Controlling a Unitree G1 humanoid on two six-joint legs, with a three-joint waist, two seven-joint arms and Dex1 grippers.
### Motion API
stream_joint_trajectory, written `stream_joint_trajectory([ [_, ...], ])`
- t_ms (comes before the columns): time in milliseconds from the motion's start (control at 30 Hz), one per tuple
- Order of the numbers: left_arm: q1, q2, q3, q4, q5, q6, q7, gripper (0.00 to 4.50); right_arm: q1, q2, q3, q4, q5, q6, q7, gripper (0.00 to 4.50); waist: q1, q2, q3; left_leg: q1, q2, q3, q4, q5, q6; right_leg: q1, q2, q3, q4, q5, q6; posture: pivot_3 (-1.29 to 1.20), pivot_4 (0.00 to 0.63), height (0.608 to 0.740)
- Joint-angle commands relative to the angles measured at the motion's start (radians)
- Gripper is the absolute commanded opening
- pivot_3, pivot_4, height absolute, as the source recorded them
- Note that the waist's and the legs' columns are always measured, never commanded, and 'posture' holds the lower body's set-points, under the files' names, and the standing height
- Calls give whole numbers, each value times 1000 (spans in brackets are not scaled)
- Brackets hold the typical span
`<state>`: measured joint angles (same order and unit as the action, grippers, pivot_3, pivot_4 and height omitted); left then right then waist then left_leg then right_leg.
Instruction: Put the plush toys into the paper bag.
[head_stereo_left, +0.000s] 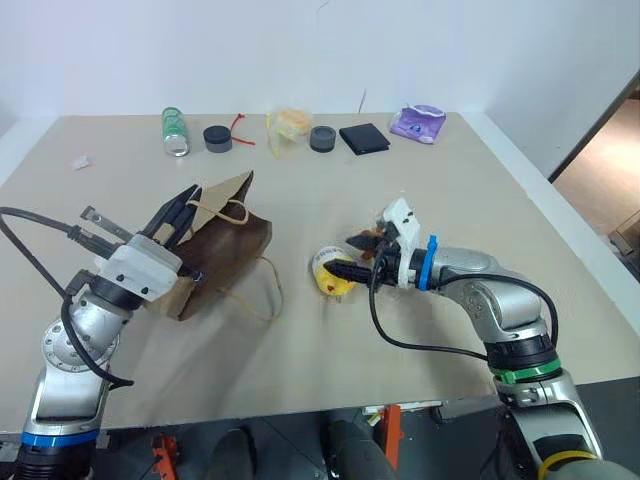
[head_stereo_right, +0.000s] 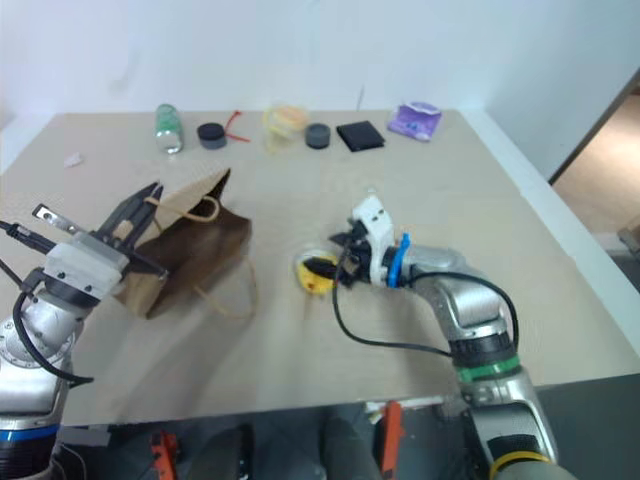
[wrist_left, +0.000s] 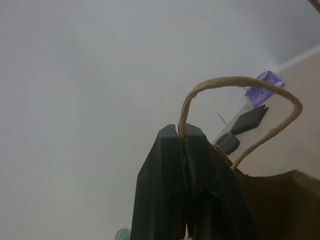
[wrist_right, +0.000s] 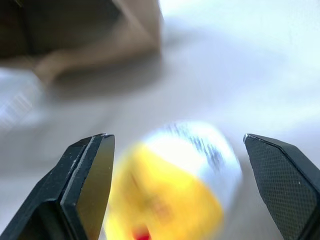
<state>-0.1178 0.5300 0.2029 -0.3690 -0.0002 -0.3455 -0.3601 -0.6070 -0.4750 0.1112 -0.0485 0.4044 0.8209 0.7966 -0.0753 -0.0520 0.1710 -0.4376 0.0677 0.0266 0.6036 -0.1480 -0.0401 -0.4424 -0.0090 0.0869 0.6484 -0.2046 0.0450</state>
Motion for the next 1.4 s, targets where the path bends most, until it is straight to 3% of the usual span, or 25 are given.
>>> stream_joint_trajectory([
  [33,-30,14,24,-62,-22,10,-2,0,-9,7,57,0,-20,76,-26,4454,0,0,0,0,0,0,0,0,0,0,0,0,0,0,0,0,150,740],
  [133,-32,14,23,-68,-26,19,-6,0,-11,28,77,21,-50,57,-57,3795,0,0,0,0,0,0,0,0,0,0,0,0,0,0,1,0,150,740],
  [200,-32,15,24,-68,-27,22,-9,0,-13,35,73,26,-52,52,-62,2642,1,0,0,0,0,0,0,0,0,1,0,0,0,0,1,0,150,740],
  [233,-32,15,24,-67,-26,22,-10,0,-15,35,68,30,-51,49,-62,2395,0,0,0,0,0,0,1,0,0,1,0,0,0,0,1,0,150,740],
  [300,-31,14,23,-64,-26,21,-13,0,-23,35,43,42,-43,32,-62,1281,0,0,0,0,0,0,1,0,0,1,0,0,0,1,1,0,150,740],
  [433,-29,7,15,-56,-19,12,-16,0,-87,49,-111,50,51,-72,-32,215,1,1,1,0,0,0,2,0,0,1,0,0,0,1,2,0,150,740],
  [533,-25,1,9,-51,-13,5,-16,0,-151,38,-172,25,140,-22,8,102,0,1,1,0,0,0,2,0,1,1,0,0,0,2,2,0,150,740],
  [667,-30,-4,-5,-36,0,-19,-15,0,-209,62,-122,-28,209,119,15,98,-1,1,1,0,0,-1,0,0,1,1,2,0,0,0,0,0,150,740],
  [900,-46,-22,-25,-36,17,-29,-1,0,-256,236,11,-19,214,219,-66,98,-1,1,1,-1,0,-2,0,0,1,1,2,0,0,0,1,0,150,740],
  [1200,-4,-52,-28,-85,41,-7,17,0,-314,494,101,193,119,105,-157,98,-2,1,0,-1,1,-2,0,0,1,0,2,-1,1,1,1,0,150,740],
  [1333,5,-60,-29,-103,49,5,24,0,-331,544,131,312,39,10,-178,98,-2,0,0,-1,1,-2,0,0,1,1,2,-1,1,1,1,0,150,740],
  [1400,9,-62,-27,-108,51,8,26,0,-325,541,119,305,30,-17,-167,1169,0,0,0,-1,1,-2,0,0,1,1,2,-1,1,0,1,0,150,740],
])
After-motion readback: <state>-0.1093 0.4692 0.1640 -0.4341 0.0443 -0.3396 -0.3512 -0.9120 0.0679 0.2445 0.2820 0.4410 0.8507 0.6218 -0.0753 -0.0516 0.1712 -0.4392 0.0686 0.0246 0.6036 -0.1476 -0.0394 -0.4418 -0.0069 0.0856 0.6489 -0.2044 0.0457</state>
